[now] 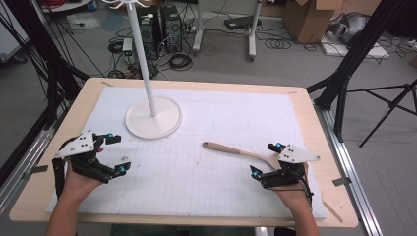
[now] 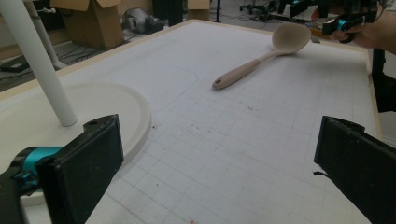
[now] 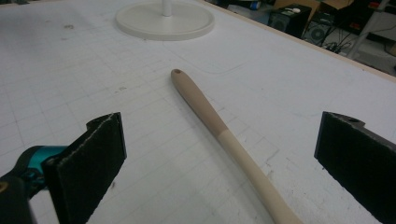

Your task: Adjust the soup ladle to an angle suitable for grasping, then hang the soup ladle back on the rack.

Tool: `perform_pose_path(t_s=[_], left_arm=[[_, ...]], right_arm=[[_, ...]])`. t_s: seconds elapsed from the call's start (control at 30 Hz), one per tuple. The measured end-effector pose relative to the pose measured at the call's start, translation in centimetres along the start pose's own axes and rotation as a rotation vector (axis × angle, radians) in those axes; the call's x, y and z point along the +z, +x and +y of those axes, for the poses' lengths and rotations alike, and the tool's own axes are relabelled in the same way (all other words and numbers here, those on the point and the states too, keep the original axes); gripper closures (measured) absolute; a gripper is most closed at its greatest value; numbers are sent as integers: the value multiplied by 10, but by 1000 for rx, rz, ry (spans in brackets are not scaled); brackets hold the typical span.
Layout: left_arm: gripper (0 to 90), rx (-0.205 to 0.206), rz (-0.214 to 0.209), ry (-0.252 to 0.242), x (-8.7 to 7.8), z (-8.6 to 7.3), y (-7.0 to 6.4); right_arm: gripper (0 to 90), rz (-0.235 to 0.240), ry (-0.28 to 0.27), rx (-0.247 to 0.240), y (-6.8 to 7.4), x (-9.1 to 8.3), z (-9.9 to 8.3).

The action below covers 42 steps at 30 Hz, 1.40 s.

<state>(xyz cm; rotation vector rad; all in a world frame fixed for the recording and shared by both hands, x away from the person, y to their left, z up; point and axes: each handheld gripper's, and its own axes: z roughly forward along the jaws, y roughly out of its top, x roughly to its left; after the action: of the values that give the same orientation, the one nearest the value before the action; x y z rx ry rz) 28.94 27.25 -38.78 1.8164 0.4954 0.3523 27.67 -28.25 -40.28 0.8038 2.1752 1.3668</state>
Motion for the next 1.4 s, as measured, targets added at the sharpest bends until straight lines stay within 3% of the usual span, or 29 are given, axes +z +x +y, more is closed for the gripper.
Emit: perform_pose_path(t_s=[1.07,1.4], left_arm=[[16,12,-15,12,2,-1,-2],[16,13,7,20,-3,-1,-1]], right_arm=[[9,4,0,18,-3,0,0],[9,4,-6,-2,-3,-3,3]])
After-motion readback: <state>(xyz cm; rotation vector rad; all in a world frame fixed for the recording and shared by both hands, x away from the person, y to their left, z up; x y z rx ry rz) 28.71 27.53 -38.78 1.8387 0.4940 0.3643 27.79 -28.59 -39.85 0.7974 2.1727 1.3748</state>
